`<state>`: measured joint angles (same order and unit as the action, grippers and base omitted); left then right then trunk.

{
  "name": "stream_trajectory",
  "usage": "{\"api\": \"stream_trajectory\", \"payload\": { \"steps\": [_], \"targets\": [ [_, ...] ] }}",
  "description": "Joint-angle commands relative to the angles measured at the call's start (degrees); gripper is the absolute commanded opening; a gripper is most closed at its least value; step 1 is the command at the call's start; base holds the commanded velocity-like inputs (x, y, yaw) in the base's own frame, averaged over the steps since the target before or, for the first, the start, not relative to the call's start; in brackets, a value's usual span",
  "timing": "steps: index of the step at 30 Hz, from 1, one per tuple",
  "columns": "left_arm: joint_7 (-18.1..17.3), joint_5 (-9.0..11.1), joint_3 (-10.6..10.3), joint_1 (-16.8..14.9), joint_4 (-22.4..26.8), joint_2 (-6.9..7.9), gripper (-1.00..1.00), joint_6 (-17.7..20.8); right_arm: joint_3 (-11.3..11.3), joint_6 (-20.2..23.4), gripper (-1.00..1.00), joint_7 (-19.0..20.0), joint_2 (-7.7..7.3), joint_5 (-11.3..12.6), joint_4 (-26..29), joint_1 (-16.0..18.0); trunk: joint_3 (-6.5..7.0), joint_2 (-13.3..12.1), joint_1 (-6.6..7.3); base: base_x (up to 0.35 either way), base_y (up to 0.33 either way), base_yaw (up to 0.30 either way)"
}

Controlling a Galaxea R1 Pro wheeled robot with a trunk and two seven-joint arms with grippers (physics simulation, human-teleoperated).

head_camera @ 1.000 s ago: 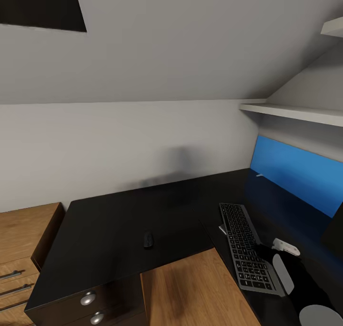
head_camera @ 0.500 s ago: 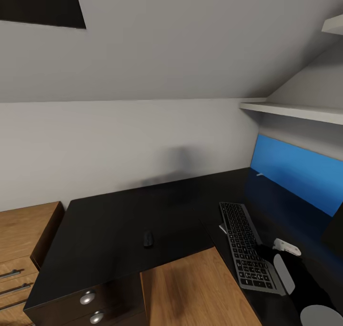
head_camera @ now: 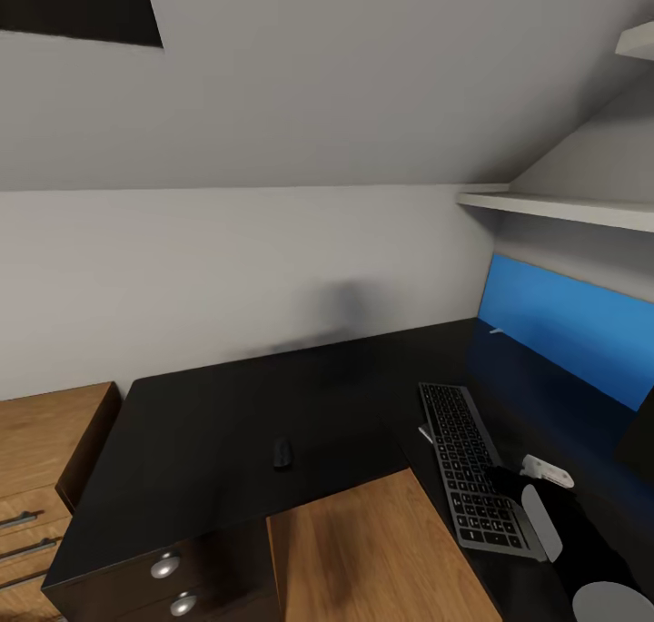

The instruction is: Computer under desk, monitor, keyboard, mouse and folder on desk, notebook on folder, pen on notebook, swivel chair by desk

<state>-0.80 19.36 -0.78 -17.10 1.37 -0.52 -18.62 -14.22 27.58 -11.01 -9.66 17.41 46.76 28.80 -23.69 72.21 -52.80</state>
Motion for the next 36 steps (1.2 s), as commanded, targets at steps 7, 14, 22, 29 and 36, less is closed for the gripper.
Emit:
{"api": "stream_trajectory", "payload": {
  "steps": [7, 14, 22, 29, 36],
  "targets": [
    [-0.1, 0.3, -0.1, 0.0, -0.1, -0.01, 1.00, -0.2, 0.1, 0.2, 1.00, -0.3, 0.05, 0.6, 0.1, 0.0, -0.06, 0.0, 0.00, 0.000, 0.000, 0.000],
    [-0.1, 0.3, -0.1, 0.0, -0.1, -0.01, 1.00, -0.2, 0.1, 0.2, 1.00, -0.3, 0.07, 0.6, 0.1, 0.0, -0.06, 0.0, 0.00, 0.000, 0.000, 0.000],
    [-0.1, 0.3, -0.1, 0.0, -0.1, -0.01, 1.00, -0.2, 0.1, 0.2, 1.00, -0.3, 0.08, 0.6, 0.1, 0.0, -0.78, 1.6, -0.88, 0.000, 0.000, 0.000],
    [-0.1, 0.3, -0.1, 0.0, -0.1, -0.01, 1.00, -0.2, 0.1, 0.2, 1.00, -0.3, 0.08, 0.7, 0.1, 0.0, -2.04, 4.5, -2.42, 0.000, 0.000, 0.000],
    [-0.1, 0.3, -0.1, 0.0, -0.1, -0.01, 1.00, -0.2, 0.1, 0.2, 1.00, -0.3, 0.08, 0.7, 0.1, 0.0, -2.76, 6.1, -3.29, 0.000, 0.000, 0.000]
  ]
}}
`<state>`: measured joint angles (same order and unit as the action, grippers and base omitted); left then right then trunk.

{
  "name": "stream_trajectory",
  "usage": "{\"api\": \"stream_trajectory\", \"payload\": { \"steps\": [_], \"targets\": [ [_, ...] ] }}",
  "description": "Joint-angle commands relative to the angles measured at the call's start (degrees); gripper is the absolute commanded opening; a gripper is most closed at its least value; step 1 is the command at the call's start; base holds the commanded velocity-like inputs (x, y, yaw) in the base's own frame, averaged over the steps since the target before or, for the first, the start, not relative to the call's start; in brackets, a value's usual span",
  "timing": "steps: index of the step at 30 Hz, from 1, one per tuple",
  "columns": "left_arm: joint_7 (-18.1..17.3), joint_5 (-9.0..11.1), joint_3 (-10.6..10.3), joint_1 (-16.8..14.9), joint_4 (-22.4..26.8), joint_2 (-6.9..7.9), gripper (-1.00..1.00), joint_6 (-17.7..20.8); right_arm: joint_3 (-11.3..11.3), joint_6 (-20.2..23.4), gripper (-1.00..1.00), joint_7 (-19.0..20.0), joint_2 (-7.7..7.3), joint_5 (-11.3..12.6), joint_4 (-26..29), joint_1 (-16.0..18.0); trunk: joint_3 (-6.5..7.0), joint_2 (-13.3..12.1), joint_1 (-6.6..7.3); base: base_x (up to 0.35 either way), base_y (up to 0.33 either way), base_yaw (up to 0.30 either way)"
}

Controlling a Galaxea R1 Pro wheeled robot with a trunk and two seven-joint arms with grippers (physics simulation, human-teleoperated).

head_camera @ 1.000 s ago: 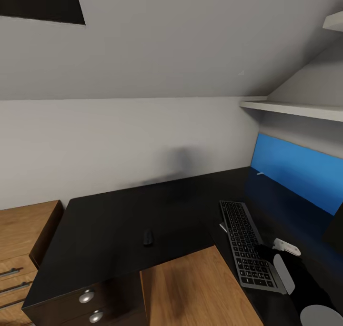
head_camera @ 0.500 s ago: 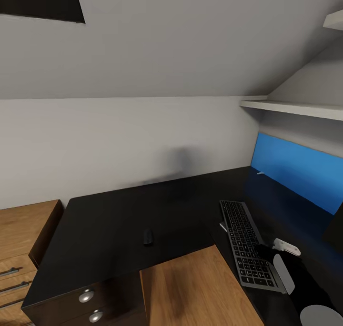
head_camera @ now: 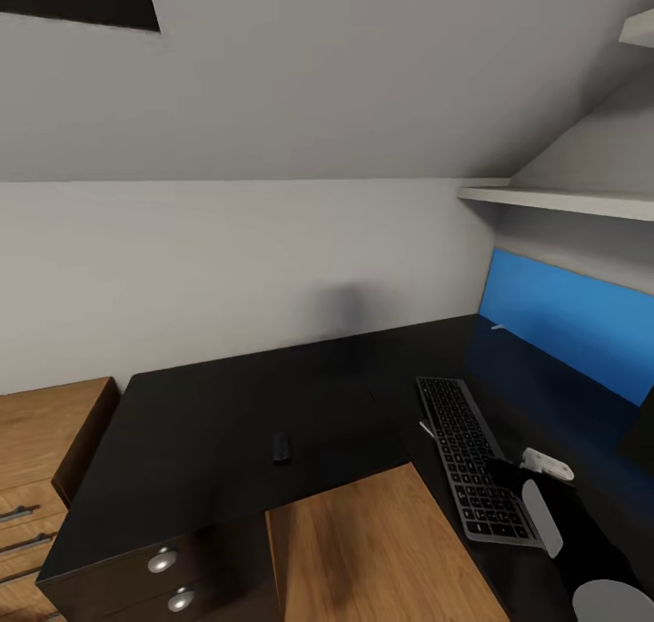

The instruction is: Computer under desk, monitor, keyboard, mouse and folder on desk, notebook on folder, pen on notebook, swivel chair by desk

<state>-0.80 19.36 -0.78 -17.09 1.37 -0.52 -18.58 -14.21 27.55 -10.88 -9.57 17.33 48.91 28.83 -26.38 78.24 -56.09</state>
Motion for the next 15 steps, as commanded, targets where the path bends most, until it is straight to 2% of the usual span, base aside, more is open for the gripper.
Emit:
{"api": "stream_trajectory", "payload": {
  "steps": [1, 15],
  "targets": [
    [-0.1, 0.3, -0.1, 0.0, -0.1, -0.01, 1.00, -0.2, 0.1, 0.2, 1.00, -0.4, -0.01, 0.8, -2.1, 0.0, -0.07, 0.0, 0.00, 0.000, 0.000, 0.000],
    [-0.1, 0.4, -0.1, 0.0, -0.1, 0.29, 1.00, -0.2, 0.1, 0.2, 1.00, -0.4, 0.02, 0.7, -2.1, 0.0, -0.07, 0.0, 0.00, -0.001, 0.000, 0.000]
  ]
}}
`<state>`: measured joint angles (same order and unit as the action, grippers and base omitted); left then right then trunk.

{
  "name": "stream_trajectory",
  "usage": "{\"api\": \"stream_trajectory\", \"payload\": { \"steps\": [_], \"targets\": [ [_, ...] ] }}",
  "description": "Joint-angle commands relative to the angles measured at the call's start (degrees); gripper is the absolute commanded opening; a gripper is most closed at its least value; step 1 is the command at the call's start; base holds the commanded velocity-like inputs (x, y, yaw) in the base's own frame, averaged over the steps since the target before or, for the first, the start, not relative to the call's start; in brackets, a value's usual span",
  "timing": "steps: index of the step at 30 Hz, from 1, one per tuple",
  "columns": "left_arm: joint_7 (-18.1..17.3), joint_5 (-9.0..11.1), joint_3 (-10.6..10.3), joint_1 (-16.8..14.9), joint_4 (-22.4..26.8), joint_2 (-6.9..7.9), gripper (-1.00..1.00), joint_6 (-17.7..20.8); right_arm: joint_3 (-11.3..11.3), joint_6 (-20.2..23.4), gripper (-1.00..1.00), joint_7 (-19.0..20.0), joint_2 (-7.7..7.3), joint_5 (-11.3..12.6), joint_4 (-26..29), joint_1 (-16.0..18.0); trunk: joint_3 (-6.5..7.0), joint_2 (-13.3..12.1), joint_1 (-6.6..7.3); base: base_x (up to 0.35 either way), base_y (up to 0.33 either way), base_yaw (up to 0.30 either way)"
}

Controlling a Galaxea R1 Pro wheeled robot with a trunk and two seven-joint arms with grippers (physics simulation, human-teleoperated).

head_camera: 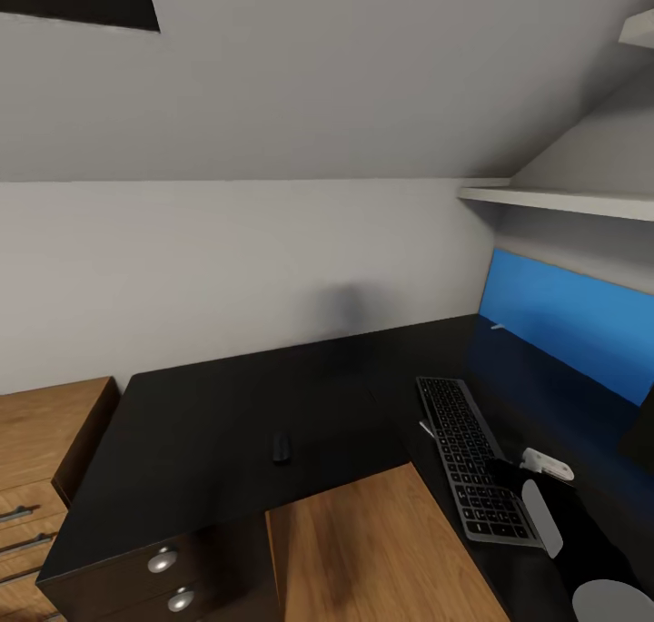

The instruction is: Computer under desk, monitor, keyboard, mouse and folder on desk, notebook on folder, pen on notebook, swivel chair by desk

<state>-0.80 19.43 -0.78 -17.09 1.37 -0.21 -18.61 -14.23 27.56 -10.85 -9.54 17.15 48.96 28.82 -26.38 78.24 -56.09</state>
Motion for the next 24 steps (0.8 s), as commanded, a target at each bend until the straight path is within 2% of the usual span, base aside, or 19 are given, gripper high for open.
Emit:
{"api": "stream_trajectory", "payload": {
  "steps": [1, 16, 24],
  "targets": [
    [-0.1, 0.3, -0.1, 0.0, -0.1, 0.01, 1.00, -0.2, 0.1, 0.2, 1.00, -0.4, 0.01, 0.9, -2.1, 0.0, -0.07, 0.0, 0.00, -0.070, 0.023, 0.000],
    [-0.1, 0.3, -0.1, 0.0, -0.1, 0.04, 1.00, -0.2, 0.1, 0.2, 1.00, -0.4, 0.11, 1.0, -2.1, 0.0, -0.07, 0.0, 0.00, -0.049, 0.049, 0.000],
    [-0.1, 0.3, -0.1, 0.0, -0.1, 0.04, 1.00, -0.2, 0.1, 0.2, 1.00, -0.4, 0.15, 1.0, -2.1, 0.0, -0.07, 0.0, 0.00, -0.144, 0.124, 0.000]
  ]
}}
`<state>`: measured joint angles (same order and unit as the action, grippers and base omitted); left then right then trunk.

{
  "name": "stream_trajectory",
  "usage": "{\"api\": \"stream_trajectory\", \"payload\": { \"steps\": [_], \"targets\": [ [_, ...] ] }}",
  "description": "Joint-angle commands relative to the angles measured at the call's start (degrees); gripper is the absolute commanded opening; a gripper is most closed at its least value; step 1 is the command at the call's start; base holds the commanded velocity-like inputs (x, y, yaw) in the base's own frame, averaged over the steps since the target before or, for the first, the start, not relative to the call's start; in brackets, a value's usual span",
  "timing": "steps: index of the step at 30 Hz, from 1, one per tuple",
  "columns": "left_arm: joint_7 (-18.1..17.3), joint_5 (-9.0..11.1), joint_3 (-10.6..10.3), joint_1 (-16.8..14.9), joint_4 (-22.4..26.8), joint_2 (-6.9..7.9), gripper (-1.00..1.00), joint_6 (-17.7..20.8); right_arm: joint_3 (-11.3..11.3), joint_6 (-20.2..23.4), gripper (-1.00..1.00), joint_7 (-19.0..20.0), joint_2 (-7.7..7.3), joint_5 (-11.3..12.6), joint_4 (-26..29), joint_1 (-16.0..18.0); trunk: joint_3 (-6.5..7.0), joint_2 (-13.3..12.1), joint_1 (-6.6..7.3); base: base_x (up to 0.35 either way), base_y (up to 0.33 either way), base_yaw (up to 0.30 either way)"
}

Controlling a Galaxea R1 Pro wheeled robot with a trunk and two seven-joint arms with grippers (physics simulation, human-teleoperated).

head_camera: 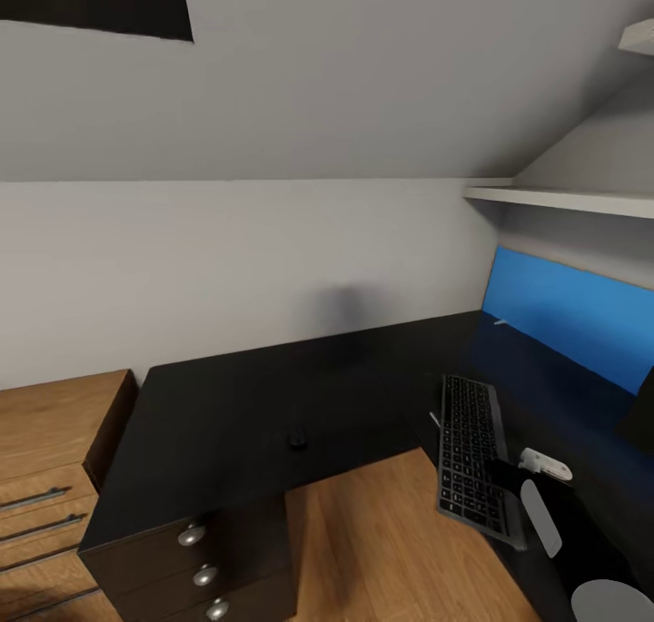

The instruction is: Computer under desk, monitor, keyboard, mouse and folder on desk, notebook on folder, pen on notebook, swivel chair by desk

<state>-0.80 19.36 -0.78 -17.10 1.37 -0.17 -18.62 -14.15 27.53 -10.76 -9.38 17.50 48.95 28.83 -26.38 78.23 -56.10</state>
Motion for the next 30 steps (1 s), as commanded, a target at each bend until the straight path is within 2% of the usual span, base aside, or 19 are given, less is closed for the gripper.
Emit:
{"api": "stream_trajectory", "payload": {
  "steps": [1, 30],
  "targets": [
    [-0.1, 0.3, -0.1, 0.0, 0.0, -0.01, 1.00, -0.2, 0.1, 0.2, 1.00, -0.5, 0.02, 0.6, -2.1, 0.0, -0.07, 0.0, 0.01, -0.053, 0.037, 0.000],
    [-0.1, 0.3, -0.1, 0.0, 0.0, -0.09, 1.00, -0.2, 0.1, 0.2, 1.00, -0.5, 0.07, 0.5, -2.2, 0.0, -0.07, 0.0, 0.01, -0.097, 0.046, 0.000]
  ]
}}
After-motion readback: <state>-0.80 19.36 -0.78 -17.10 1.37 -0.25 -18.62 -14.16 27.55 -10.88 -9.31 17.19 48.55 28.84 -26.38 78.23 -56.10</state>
